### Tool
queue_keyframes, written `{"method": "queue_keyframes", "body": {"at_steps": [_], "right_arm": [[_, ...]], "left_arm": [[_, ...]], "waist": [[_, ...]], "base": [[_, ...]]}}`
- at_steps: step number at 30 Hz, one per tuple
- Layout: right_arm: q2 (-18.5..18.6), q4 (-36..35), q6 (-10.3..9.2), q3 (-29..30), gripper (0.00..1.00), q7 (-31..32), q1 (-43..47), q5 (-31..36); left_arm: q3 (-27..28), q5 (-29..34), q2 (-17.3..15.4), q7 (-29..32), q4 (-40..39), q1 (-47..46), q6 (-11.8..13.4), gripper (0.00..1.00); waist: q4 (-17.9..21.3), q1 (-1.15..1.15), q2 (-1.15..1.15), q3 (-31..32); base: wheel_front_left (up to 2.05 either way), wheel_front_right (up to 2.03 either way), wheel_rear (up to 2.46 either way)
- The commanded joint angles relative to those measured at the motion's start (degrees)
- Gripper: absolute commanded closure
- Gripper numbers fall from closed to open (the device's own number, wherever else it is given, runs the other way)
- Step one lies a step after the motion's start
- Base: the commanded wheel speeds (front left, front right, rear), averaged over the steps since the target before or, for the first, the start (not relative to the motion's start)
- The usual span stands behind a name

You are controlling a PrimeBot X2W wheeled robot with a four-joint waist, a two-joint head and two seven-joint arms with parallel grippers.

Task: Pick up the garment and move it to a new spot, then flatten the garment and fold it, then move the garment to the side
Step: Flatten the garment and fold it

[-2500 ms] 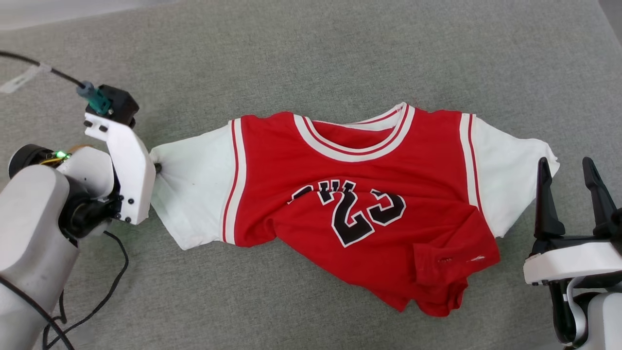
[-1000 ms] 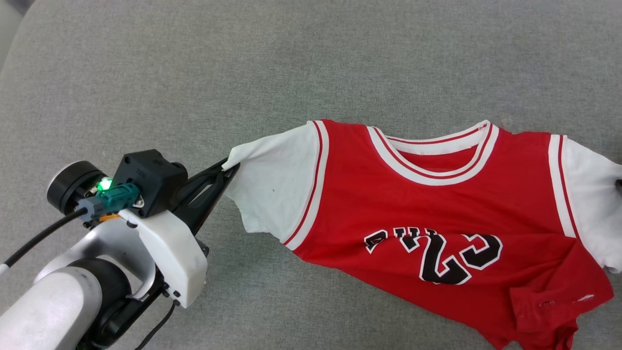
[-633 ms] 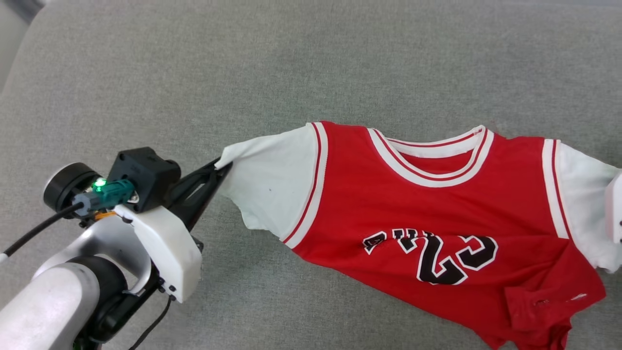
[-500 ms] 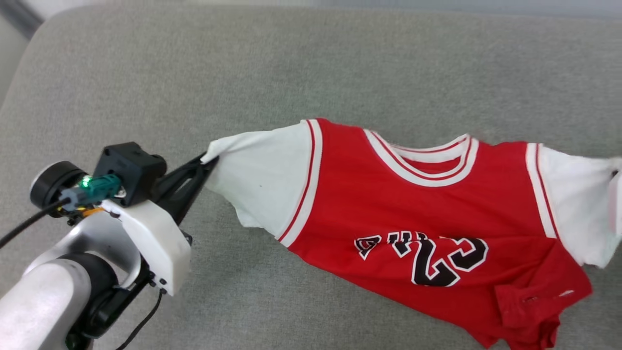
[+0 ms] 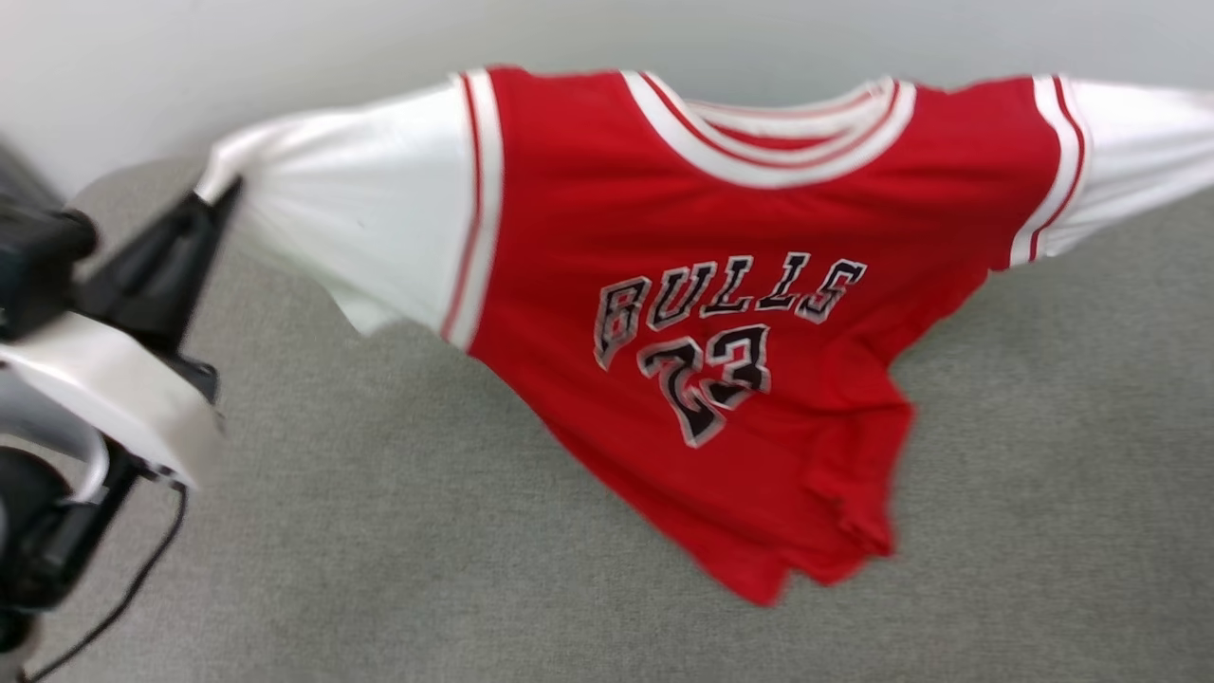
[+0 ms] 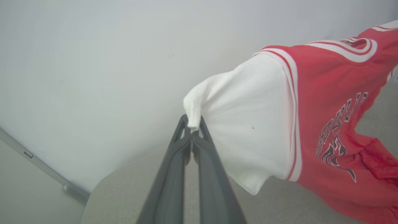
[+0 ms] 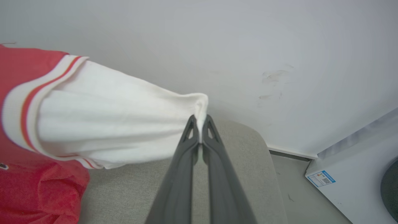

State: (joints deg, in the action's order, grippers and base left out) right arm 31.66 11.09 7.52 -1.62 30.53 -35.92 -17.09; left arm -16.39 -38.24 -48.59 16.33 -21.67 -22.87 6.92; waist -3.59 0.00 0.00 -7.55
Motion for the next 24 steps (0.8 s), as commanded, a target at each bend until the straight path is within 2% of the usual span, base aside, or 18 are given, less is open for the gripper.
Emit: {"method": "queue_keyframes", "body": {"at_steps": [1,9,15,21,24], "right_arm": [[0.60,-1.19,-0.06,-0.14,1.00,-0.19,-1.07,-0.07],[1.18,-9.56,-0.05,-2.39,1.00,-0.11,-6.36,-1.38],[1.83,-13.94,-0.05,-3.55,1.00,-0.22,-9.24,-2.00],[1.49,-15.74,-0.06,-2.83,1.00,-0.14,-11.08,-1.75],[1.77,-15.38,-0.06,-2.38,1.00,-0.94,-12.45,-0.94]], "left_arm": [[1.34,-0.43,-0.72,-0.65,-0.39,-0.85,0.61,1.00],[9.79,-1.68,-4.83,-3.02,-2.55,-2.22,2.13,1.00],[14.30,-2.79,-6.55,-4.30,-3.59,-3.68,2.21,1.00],[16.76,-3.80,-7.82,-4.78,-3.18,-5.96,1.90,1.00],[17.02,-4.80,-7.96,-4.73,-2.34,-8.12,0.96,1.00]], "waist": [[1.57,0.00,0.00,2.00],[4.14,0.00,0.00,4.70],[5.14,0.00,0.00,4.80],[5.75,0.00,0.00,2.68],[5.74,0.00,0.00,-0.10]], "base": [[0.00,0.00,0.00],[0.00,0.00,0.00],[0.00,0.00,0.00],[0.00,0.00,0.00],[0.00,0.00,0.00]]}}
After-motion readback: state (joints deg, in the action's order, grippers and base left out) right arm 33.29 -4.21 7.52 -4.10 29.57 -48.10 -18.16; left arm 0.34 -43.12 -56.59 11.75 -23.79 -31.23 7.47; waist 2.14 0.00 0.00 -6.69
